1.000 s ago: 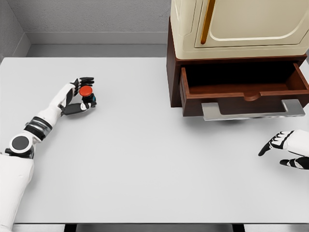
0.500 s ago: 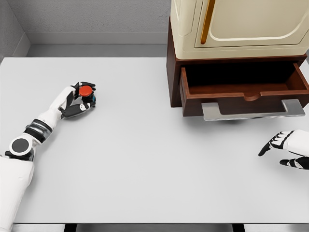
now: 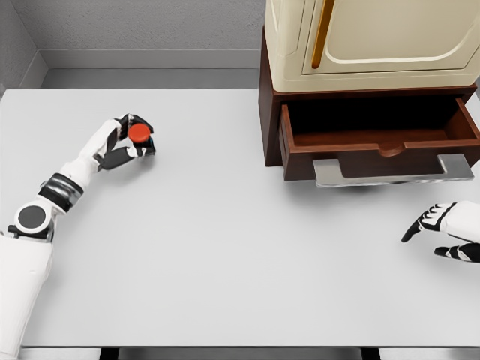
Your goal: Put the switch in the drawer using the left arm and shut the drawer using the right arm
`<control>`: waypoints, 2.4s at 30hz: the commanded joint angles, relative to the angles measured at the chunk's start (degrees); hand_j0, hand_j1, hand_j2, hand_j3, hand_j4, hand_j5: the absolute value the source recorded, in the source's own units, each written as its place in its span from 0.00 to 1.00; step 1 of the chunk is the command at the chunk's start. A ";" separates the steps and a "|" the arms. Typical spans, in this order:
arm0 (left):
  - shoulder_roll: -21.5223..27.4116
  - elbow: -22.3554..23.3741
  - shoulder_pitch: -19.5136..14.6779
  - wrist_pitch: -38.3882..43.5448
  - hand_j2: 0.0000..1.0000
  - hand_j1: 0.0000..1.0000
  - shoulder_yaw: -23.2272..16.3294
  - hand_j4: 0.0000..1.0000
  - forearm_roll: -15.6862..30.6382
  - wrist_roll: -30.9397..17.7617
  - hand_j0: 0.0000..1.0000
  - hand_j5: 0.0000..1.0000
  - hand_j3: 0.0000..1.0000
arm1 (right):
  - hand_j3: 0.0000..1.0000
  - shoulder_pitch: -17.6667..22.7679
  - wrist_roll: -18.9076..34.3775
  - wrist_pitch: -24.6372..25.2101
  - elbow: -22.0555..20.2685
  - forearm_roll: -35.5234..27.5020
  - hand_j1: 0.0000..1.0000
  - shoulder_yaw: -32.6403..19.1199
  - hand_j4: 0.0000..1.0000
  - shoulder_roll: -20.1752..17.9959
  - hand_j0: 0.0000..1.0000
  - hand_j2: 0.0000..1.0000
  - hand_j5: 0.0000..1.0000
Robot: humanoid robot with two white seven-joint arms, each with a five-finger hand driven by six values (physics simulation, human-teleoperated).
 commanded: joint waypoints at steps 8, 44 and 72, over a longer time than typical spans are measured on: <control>-0.38 -6.43 1.14 0.07 0.28 0.28 -0.07 0.28 -0.01 -0.20 0.28 0.28 0.28 | 0.67 -0.26 0.07 0.12 -0.02 -0.48 0.67 0.00 0.67 -0.09 0.67 0.67 0.67; -8.81 -35.87 5.80 -0.19 0.28 0.28 -0.60 0.28 -21.80 -0.20 0.28 0.28 0.28 | 0.67 -0.44 0.16 0.12 -0.02 -1.44 0.67 0.00 0.67 -0.27 0.67 0.67 0.67; -17.60 -40.62 0.62 -0.19 0.28 0.28 -10.35 0.28 -43.77 0.07 0.28 0.28 0.28 | 0.67 -0.53 0.25 0.12 -0.02 -1.97 0.67 0.00 0.67 -0.71 0.67 0.67 0.67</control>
